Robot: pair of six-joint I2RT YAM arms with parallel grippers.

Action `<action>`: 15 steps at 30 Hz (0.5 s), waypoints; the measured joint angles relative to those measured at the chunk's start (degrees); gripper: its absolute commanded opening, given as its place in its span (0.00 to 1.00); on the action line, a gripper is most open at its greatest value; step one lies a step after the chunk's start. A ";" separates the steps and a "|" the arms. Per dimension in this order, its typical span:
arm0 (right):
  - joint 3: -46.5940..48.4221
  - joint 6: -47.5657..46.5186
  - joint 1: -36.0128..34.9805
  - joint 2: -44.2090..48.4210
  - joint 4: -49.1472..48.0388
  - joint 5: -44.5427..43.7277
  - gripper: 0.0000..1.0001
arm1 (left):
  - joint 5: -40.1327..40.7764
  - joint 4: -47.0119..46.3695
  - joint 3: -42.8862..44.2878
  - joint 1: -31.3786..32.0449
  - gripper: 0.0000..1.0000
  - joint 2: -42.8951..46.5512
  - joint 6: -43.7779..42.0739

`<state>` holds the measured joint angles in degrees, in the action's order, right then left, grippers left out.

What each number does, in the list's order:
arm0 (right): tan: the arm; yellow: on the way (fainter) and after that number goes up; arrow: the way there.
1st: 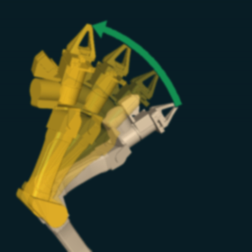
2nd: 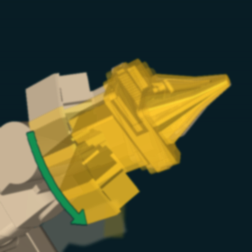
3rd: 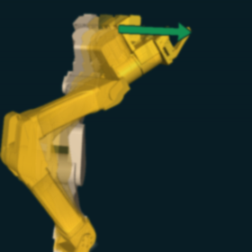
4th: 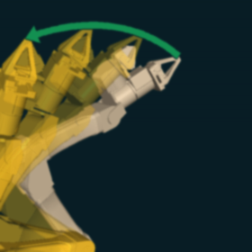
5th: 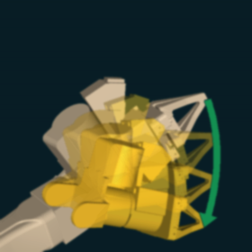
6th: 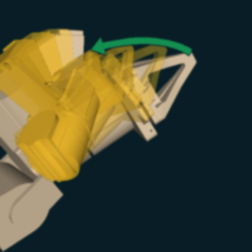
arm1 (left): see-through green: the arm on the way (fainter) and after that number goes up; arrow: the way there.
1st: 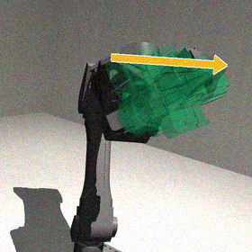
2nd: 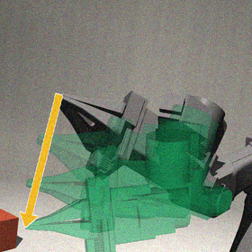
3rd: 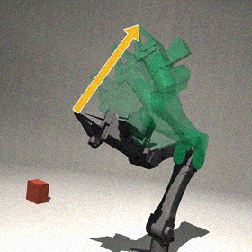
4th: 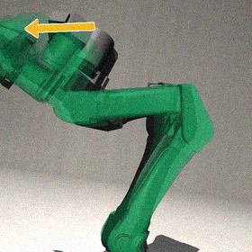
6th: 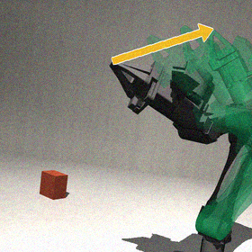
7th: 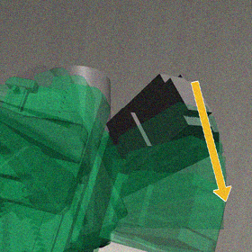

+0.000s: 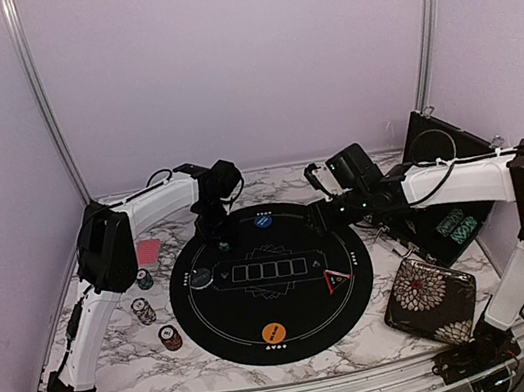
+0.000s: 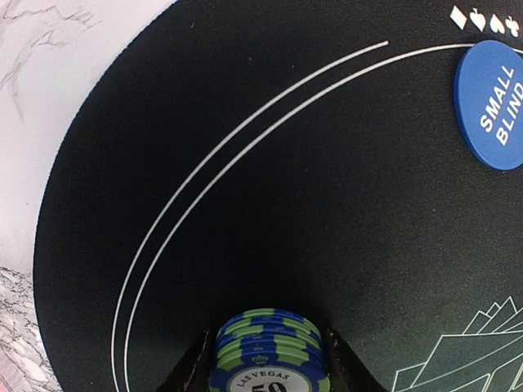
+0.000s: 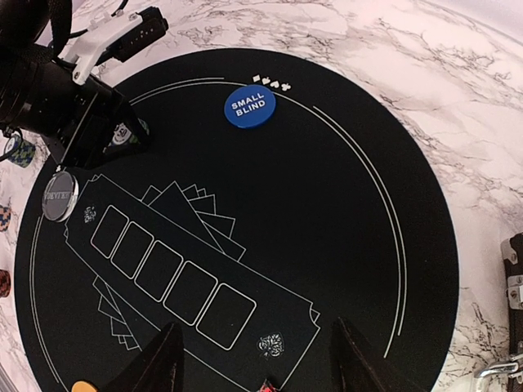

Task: Distribute texas hold em gaming equipment
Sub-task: Place the poker chip on the poker table mat.

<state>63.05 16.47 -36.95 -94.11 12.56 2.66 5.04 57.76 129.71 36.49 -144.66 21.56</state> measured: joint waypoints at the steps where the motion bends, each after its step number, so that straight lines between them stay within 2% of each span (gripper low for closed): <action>1: 0.00 0.00 0.00 0.02 0.00 -0.09 0.58 | 0.02 0.00 0.00 0.00 0.44 -0.02 0.00; 11: 0.00 0.02 0.00 0.07 0.04 -0.22 0.59 | 0.04 0.72 2.19 0.00 0.57 -1.18 -0.11; 15: 0.00 0.02 0.00 0.07 0.07 -0.20 0.59 | -0.04 0.83 3.17 0.02 0.65 -1.57 -0.26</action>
<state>63.05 16.49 -36.95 -94.04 12.62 2.46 4.99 58.59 132.88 36.51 -146.23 21.30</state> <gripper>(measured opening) 0.586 0.598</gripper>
